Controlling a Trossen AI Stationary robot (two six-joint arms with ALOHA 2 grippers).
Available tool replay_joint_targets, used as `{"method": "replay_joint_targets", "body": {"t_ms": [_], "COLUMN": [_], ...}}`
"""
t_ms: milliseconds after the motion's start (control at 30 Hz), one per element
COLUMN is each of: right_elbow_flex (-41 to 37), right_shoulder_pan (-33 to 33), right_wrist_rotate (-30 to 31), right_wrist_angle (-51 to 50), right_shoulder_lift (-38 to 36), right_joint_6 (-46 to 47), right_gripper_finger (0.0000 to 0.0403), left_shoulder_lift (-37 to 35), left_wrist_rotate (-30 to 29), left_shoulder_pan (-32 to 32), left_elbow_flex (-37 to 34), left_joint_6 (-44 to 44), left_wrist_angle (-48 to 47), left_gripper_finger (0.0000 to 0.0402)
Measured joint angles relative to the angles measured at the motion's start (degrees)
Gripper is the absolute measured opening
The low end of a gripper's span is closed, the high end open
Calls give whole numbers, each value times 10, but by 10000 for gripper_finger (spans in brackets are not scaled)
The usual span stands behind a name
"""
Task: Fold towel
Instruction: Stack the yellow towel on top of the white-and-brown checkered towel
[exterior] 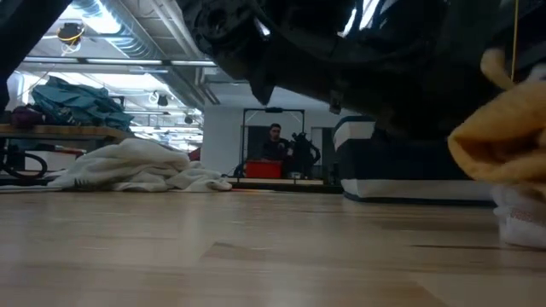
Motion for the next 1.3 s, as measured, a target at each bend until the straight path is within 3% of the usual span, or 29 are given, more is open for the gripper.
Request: {"method": "replay_joint_targets", "body": {"t_ms": [233,433,800,1067,1300], "right_elbow_flex": [-22,-19,54,126,114], "right_shoulder_pan": [0,-2,-2,-2,-2], "right_wrist_rotate": [-76,-76,-74,-25,71], "right_wrist_angle": [16,13,-31,-78,-87], "right_shoulder_lift": [1,1,1,1,3], "right_joint_6": [0,1,0,-1,0], "right_gripper_finger": [160,160,161,161,161], "left_shoulder_lift": [5,0,-53,-66,-66], "left_wrist_rotate": [-12,-9,34,63,95], "left_shoulder_pan": [22,30,26,13,4], "left_elbow_flex": [0,-1,-1,0,0], "left_joint_6": [-63,-121,-119,-98,-133], "left_wrist_angle": [1,4,7,8,-18], "left_gripper_finger": [140,147,141,141,141]}}
